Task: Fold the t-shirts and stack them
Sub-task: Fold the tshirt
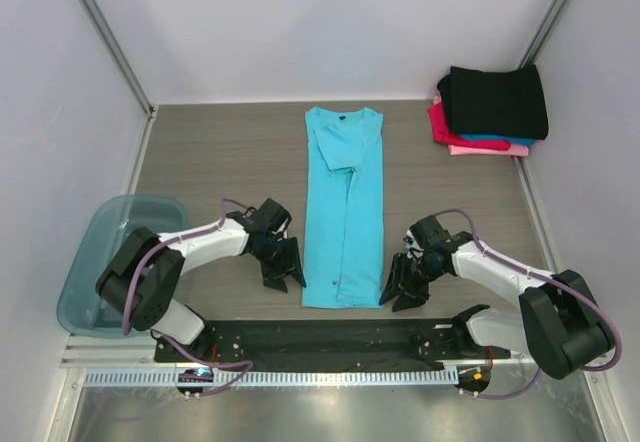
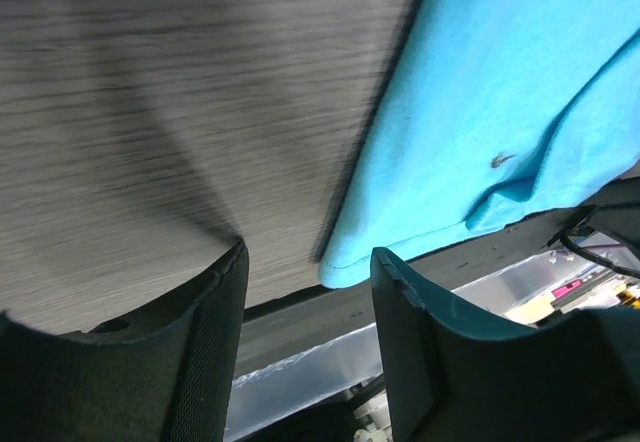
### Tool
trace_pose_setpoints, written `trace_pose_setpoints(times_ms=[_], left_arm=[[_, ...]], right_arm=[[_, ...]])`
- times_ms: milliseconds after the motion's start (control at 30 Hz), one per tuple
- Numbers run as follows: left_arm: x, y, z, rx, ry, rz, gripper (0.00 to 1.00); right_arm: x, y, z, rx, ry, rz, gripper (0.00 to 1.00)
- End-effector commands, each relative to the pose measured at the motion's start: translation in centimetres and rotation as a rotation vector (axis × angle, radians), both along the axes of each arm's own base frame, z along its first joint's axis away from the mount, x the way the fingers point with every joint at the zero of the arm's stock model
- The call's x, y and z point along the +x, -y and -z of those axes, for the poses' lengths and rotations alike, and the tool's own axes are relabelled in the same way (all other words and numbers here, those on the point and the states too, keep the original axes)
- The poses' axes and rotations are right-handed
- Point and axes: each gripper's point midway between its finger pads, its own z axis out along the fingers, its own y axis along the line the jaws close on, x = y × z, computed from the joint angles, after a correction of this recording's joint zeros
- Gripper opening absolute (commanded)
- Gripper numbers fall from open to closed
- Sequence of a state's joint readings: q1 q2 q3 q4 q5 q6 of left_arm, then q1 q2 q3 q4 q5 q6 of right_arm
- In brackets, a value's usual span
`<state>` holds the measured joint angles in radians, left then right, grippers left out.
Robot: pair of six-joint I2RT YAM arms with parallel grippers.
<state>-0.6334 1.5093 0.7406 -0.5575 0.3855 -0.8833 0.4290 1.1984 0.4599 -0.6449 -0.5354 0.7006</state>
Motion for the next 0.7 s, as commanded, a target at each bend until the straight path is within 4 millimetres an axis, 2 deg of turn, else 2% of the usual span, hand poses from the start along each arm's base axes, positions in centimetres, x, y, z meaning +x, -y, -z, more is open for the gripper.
trace_pose_setpoints(times_ms=[0,67,200,300,567,667], left_arm=[[0.1,1.8,-0.4,-0.048,0.022,0.022,0.52],[-0.3,2.1,-0.2,-0.048,0.011,0.031,0.51],[-1.3,2.1,0.6,-0.019,-0.028,0.038,0.39],[-1.7,2.0,1.2,-0.004,-0.045,0.034,0.40],[-2.7,2.1,1.4,0.003,-0.064,0.050,0.40],[-3.0,2.1,1.6,0.000,-0.076,0.048,0.35]], right_arm=[[0.6,-1.1,-0.4,0.055,0.020,0.014,0.46],[0.7,-1.2,-0.4,0.061,0.025,0.017,0.47],[1.2,-1.3,0.0,0.065,0.044,0.032,0.47],[0.7,-1.3,0.7,0.065,0.023,0.037,0.46],[1.2,-1.9,1.0,0.084,0.043,0.047,0.45],[1.4,-2.1,1.2,0.088,0.049,0.045,0.43]])
